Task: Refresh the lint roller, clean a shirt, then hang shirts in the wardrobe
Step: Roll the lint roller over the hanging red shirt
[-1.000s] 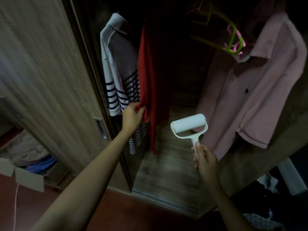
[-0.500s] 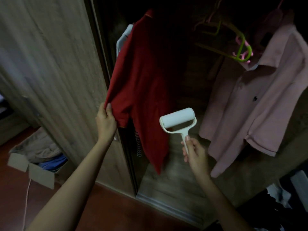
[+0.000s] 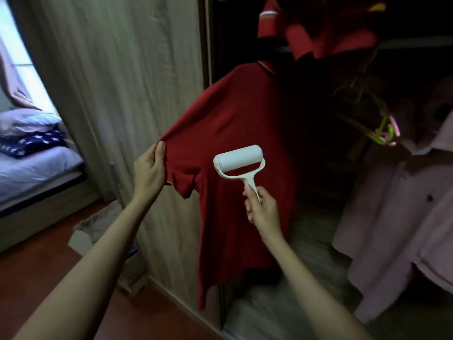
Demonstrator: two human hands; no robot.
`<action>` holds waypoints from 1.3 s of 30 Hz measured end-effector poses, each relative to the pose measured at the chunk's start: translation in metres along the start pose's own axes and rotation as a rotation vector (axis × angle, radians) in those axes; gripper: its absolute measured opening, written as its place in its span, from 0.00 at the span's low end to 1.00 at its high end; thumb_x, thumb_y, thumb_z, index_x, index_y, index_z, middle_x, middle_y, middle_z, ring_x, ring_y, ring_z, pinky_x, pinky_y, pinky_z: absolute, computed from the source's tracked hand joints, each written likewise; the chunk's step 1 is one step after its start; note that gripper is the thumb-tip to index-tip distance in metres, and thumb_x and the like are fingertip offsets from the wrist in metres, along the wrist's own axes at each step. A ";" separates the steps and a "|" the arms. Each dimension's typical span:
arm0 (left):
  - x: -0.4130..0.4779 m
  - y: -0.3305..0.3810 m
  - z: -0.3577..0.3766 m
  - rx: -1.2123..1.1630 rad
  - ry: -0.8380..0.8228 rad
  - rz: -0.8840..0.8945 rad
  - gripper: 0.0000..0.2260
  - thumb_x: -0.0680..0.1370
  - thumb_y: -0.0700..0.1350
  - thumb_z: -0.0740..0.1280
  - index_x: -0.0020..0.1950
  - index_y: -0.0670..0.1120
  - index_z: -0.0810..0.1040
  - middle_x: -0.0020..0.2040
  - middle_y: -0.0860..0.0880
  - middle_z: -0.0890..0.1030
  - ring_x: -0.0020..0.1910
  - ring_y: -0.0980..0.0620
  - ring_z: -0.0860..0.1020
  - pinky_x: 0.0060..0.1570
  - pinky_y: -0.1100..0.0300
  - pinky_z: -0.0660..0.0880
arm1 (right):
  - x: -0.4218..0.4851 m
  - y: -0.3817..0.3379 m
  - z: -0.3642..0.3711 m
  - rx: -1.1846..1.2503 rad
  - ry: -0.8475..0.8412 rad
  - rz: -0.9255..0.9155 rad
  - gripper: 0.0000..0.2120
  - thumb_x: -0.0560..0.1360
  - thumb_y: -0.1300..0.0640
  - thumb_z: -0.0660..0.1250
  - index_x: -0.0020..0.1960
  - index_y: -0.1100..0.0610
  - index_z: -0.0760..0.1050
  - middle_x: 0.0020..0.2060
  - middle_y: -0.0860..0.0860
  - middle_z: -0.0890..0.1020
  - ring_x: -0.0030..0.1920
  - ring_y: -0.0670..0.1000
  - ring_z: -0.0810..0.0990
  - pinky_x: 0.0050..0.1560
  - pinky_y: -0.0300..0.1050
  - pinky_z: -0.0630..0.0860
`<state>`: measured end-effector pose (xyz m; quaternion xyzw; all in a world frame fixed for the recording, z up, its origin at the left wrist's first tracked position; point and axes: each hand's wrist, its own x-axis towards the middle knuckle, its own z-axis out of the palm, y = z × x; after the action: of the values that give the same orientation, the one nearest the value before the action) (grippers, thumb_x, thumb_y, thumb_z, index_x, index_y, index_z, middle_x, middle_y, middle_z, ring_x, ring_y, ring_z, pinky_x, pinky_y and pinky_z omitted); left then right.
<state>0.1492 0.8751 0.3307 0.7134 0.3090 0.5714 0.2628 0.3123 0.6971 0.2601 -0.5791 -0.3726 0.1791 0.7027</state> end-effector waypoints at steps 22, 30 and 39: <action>0.073 0.006 -0.065 0.396 0.084 0.239 0.15 0.83 0.45 0.59 0.56 0.37 0.81 0.44 0.33 0.82 0.45 0.38 0.80 0.38 0.62 0.59 | 0.079 -0.038 0.104 -0.194 0.038 -0.250 0.19 0.78 0.42 0.56 0.40 0.57 0.68 0.28 0.50 0.74 0.27 0.51 0.73 0.31 0.49 0.69; 0.069 0.004 -0.070 0.368 0.044 0.226 0.15 0.83 0.46 0.59 0.48 0.37 0.80 0.34 0.38 0.77 0.35 0.51 0.74 0.35 0.60 0.59 | 0.035 0.029 0.095 -0.280 0.032 -0.141 0.13 0.80 0.49 0.56 0.43 0.57 0.68 0.29 0.49 0.74 0.28 0.46 0.72 0.35 0.44 0.64; 0.068 0.000 -0.072 0.281 -0.021 0.213 0.15 0.83 0.45 0.59 0.45 0.38 0.79 0.28 0.55 0.71 0.30 0.71 0.72 0.34 0.75 0.64 | 0.083 -0.043 0.108 -0.272 0.117 -0.320 0.16 0.81 0.49 0.56 0.44 0.61 0.70 0.32 0.57 0.78 0.32 0.54 0.77 0.35 0.50 0.70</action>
<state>0.0895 0.9275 0.3901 0.7776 0.3058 0.5398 0.1017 0.2803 0.8164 0.3324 -0.6116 -0.4391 -0.0204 0.6579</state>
